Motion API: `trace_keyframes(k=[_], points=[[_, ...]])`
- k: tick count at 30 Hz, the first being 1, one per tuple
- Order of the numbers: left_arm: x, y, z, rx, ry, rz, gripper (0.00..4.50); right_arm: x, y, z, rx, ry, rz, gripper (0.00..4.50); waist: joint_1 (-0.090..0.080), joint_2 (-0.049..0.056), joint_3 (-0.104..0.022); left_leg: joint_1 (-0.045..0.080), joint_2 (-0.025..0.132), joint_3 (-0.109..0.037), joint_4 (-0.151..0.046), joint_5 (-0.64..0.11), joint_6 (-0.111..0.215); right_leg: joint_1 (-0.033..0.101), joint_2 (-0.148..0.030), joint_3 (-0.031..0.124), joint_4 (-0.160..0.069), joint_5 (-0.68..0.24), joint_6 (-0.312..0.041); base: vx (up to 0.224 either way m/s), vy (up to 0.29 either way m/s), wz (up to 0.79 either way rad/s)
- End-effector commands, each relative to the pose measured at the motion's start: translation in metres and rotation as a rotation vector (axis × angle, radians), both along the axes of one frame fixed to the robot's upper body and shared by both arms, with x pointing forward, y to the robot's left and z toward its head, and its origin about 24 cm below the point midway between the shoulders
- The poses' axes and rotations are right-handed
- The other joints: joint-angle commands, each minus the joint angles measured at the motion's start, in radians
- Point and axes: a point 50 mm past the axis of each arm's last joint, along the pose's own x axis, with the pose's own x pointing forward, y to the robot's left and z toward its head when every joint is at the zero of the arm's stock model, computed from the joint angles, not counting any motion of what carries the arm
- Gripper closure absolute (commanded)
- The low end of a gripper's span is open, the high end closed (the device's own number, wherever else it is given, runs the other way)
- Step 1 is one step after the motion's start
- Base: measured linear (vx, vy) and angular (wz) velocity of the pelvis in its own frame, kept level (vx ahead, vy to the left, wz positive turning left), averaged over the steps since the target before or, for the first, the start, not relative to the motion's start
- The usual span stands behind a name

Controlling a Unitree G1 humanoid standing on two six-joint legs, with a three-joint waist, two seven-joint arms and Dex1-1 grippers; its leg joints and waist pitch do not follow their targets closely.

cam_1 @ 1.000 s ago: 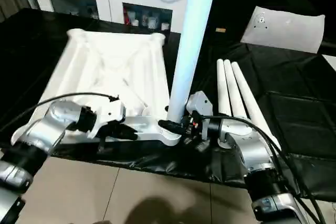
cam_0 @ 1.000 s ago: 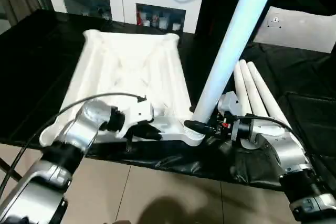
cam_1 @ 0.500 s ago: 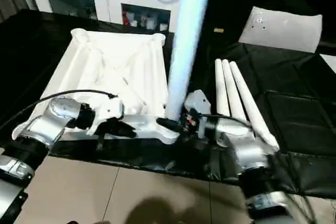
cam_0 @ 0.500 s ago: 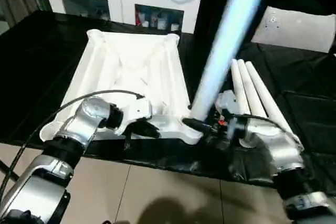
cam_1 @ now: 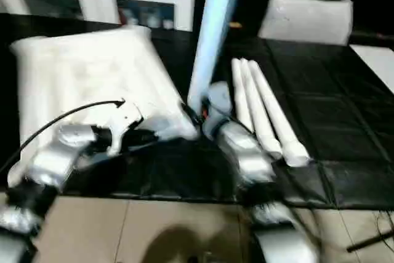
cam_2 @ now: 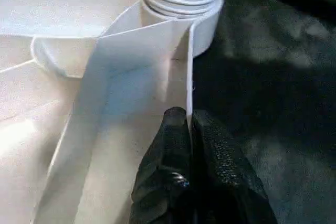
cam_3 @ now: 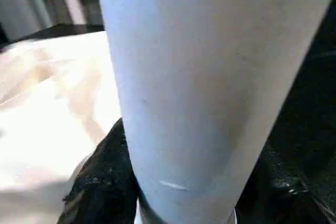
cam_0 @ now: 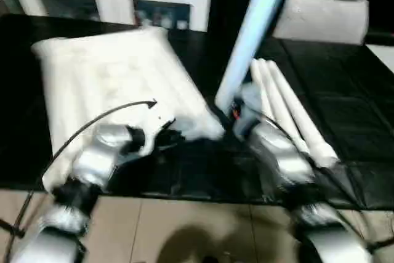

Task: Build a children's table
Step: Insert table leg to table base

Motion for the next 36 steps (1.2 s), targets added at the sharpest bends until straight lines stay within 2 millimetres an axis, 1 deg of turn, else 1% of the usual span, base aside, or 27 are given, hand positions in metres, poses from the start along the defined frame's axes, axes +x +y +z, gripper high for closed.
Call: trace_keyframes(k=[1,2,3,4,5,6,8,11,12,16,19,20,21,22,23,24,25,26,27,28,29,30,31,32,34,35,36], points=[[-0.002,-0.022,0.041,-0.121,-0.156,-0.051,4.50,-0.013,0.007,-0.040,-0.054,0.210,0.004,2.58,0.014,0.011,-0.066,-0.014,0.103,-0.037,-0.068,0.072,0.139,0.078,-0.130,0.090,-0.056,-0.042,-0.246,0.000,0.000,0.00],[-0.005,-0.026,0.042,-0.126,-0.155,-0.050,4.50,-0.013,0.010,-0.040,-0.051,0.219,0.001,2.58,0.014,0.010,-0.065,-0.015,0.104,-0.037,-0.069,0.072,0.153,0.079,-0.129,0.086,-0.057,-0.050,-0.245,0.000,0.000,0.00],[-0.006,-0.028,0.042,-0.133,-0.155,-0.051,4.50,-0.012,0.012,-0.039,-0.051,0.221,0.003,2.58,0.014,0.011,-0.062,-0.011,0.104,-0.035,-0.069,0.057,0.156,0.075,-0.128,0.085,-0.063,-0.083,-0.238,0.000,0.000,0.00],[-0.007,-0.030,0.042,-0.138,-0.154,-0.052,4.50,-0.013,0.013,-0.039,-0.060,0.217,0.016,2.58,0.016,0.007,-0.061,-0.011,0.103,-0.035,-0.070,0.038,0.152,0.075,-0.126,0.084,-0.068,-0.122,-0.224,0.000,0.000,0.00],[-0.007,-0.032,0.041,-0.139,-0.151,-0.047,4.50,-0.013,0.015,-0.039,-0.073,0.212,0.031,2.58,0.019,0.009,-0.059,-0.010,0.103,-0.035,-0.071,0.027,0.148,0.074,-0.126,0.084,-0.070,-0.144,-0.218,0.000,0.000,0.00],[-0.008,-0.033,0.040,-0.131,-0.145,-0.037,4.50,-0.012,0.018,-0.039,-0.090,0.205,0.042,2.58,0.020,0.008,-0.059,-0.008,0.103,-0.035,-0.071,0.007,0.136,0.074,-0.126,0.084,-0.074,-0.181,-0.204,0.000,0.000,0.00],[-0.007,-0.032,0.038,-0.111,-0.148,-0.027,4.50,-0.013,0.019,-0.039,-0.102,0.207,0.055,2.58,0.020,0.010,-0.059,-0.008,0.102,-0.036,-0.072,-0.010,0.118,0.074,-0.126,0.084,-0.077,-0.212,-0.190,0.000,0.000,0.00],[-0.005,-0.030,0.039,-0.106,-0.146,-0.008,4.50,-0.014,0.019,-0.040,-0.112,0.205,0.067,2.58,0.020,0.011,-0.062,-0.008,0.102,-0.037,-0.072,-0.006,0.111,0.074,-0.127,0.086,-0.074,-0.193,-0.184,0.000,0.000,0.00],[-0.005,-0.030,0.039,-0.106,-0.145,-0.006,4.50,-0.014,0.019,-0.040,-0.112,0.205,0.068,2.58,0.020,0.012,-0.063,-0.007,0.103,-0.038,-0.072,-0.002,0.111,0.074,-0.126,0.086,-0.073,-0.182,-0.186,0.000,0.000,0.00],[-0.003,-0.028,0.040,-0.098,-0.149,-0.001,4.50,-0.014,0.017,-0.040,-0.100,0.202,0.084,2.58,0.021,0.012,-0.066,-0.008,0.102,-0.038,-0.070,0.012,0.118,0.076,-0.127,0.086,-0.069,-0.154,-0.195,0.000,0.000,0.00],[0.000,-0.025,0.042,-0.087,-0.163,-0.036,4.50,-0.017,0.013,-0.038,-0.108,0.169,0.169,2.58,0.022,0.011,-0.066,-0.010,0.101,-0.037,-0.068,0.024,0.133,0.077,-0.127,0.086,-0.067,-0.132,-0.200,0.000,0.000,0.00],[0.000,-0.024,0.043,-0.077,-0.179,-0.077,4.50,-0.019,0.010,-0.037,-0.114,0.150,0.214,2.58,0.024,0.012,-0.066,-0.009,0.101,-0.038,-0.068,0.024,0.139,0.077,-0.126,0.085,-0.068,-0.132,-0.199,0.000,0.000,0.00],[0.001,-0.022,0.043,-0.067,-0.191,-0.122,4.50,-0.022,0.004,-0.036,-0.117,0.140,0.267,2.58,0.027,0.011,-0.067,-0.009,0.101,-0.038,-0.067,0.030,0.150,0.078,-0.127,0.086,-0.066,-0.126,-0.197,0.000,0.000,0.00],[0.001,-0.021,0.043,-0.065,-0.193,-0.129,4.50,-0.022,0.003,-0.036,-0.118,0.137,0.275,2.58,0.033,0.009,-0.067,-0.006,0.099,-0.036,-0.066,0.038,0.161,0.076,-0.125,0.084,-0.068,-0.126,-0.191,0.000,0.000,0.00],[0.002,-0.018,0.043,-0.054,-0.194,-0.183,4.50,-0.027,-0.004,-0.034,-0.131,0.116,0.353,2.58,0.034,0.008,-0.067,-0.006,0.098,-0.036,-0.065,0.040,0.168,0.075,-0.125,0.085,-0.069,-0.130,-0.188,0.000,0.000,0.00],[0.002,-0.016,0.042,-0.047,-0.192,-0.212,4.50,-0.029,-0.009,-0.034,-0.145,0.109,0.394,2.58,0.039,0.008,-0.067,-0.005,0.100,-0.036,-0.065,0.042,0.172,0.075,-0.125,0.084,-0.068,-0.139,-0.180,0.000,0.000,0.00],[0.002,-0.015,0.042,-0.044,-0.189,-0.229,4.50,-0.031,-0.011,-0.034,-0.156,0.106,0.418,2.58,0.044,0.010,-0.065,-0.003,0.101,-0.037,-0.067,0.038,0.173,0.073,-0.124,0.083,-0.072,-0.156,-0.173,0.000,0.000,0.00],[0.002,-0.013,0.042,-0.034,-0.189,-0.263,4.50,-0.034,-0.015,-0.033,-0.167,0.097,0.458,2.58,0.047,0.009,-0.065,-0.001,0.103,-0.036,-0.067,0.034,0.171,0.072,-0.124,0.084,-0.073,-0.165,-0.170,0.000,0.000,0.00],[0.002,-0.012,0.041,-0.021,-0.185,-0.294,4.50,-0.037,-0.019,-0.033,-0.177,0.094,0.499,2.58,0.055,0.010,-0.063,0.001,0.103,-0.036,-0.069,0.020,0.163,0.071,-0.125,0.084,-0.077,-0.196,-0.161,0.000,0.000,0.00],[0.002,-0.009,0.040,0.000,-0.177,-0.336,4.50,-0.040,-0.025,-0.033,-0.199,0.093,0.543,2.58,0.058,0.011,-0.064,0.002,0.105,-0.035,-0.069,0.017,0.148,0.070,-0.126,0.086,-0.075,-0.200,-0.163,0.000,0.000,0.00],[0.002,-0.008,0.039,0.009,-0.171,-0.351,4.50,-0.042,-0.027,-0.033,-0.208,0.091,0.560,2.58,0.063,0.011,-0.062,0.004,0.104,-0.035,-0.070,0.013,0.145,0.069,-0.125,0.085,-0.079,-0.209,-0.158,0.000,0.000,0.00],[0.002,-0.007,0.039,0.017,-0.164,-0.367,4.50,-0.043,-0.029,-0.033,-0.217,0.090,0.578,2.58,0.068,0.010,-0.064,0.005,0.105,-0.035,-0.070,0.015,0.139,0.070,-0.124,0.085,-0.077,-0.207,-0.156,0.000,0.000,0.00],[0.002,-0.005,0.038,0.031,-0.150,-0.422,4.50,-0.048,-0.036,-0.033,-0.234,0.096,0.626,2.58,0.072,0.009,-0.063,0.005,0.107,-0.036,-0.071,0.016,0.134,0.069,-0.125,0.086,-0.076,-0.204,-0.156,0.000,0.000,0.00],[0.002,-0.005,0.038,0.031,-0.148,-0.430,4.50,-0.049,-0.037,-0.033,-0.235,0.098,0.632,2.58,0.075,0.009,-0.062,0.007,0.105,-0.034,-0.071,0.013,0.135,0.067,-0.123,0.086,-0.078,-0.209,-0.150,0.000,0.000,0.00],[0.002,-0.005,0.039,0.021,-0.133,-0.475,4.50,-0.054,-0.043,-0.033,-0.238,0.116,0.682,2.58,0.080,0.008,-0.063,0.006,0.109,-0.036,-0.074,0.013,0.123,0.070,-0.127,0.087,-0.074,-0.196,-0.158,0.000,0.000,0.00],[0.003,-0.005,0.039,0.014,-0.119,-0.519,4.50,-0.059,-0.047,-0.034,-0.249,0.128,0.724,2.58,0.083,0.007,-0.063,0.006,0.105,-0.035,-0.072,0.014,0.127,0.070,-0.125,0.086,-0.079,-0.205,-0.150,0.000,0.000,0.00],[0.003,-0.005,0.038,0.017,-0.110,-0.539,4.50,-0.061,-0.049,-0.034,-0.256,0.135,0.746,2.58,0.088,0.008,-0.065,0.009,0.106,-0.034,-0.071,0.014,0.125,0.071,-0.127,0.086,-0.076,-0.205,-0.147,0.000,0.000,0.00]])
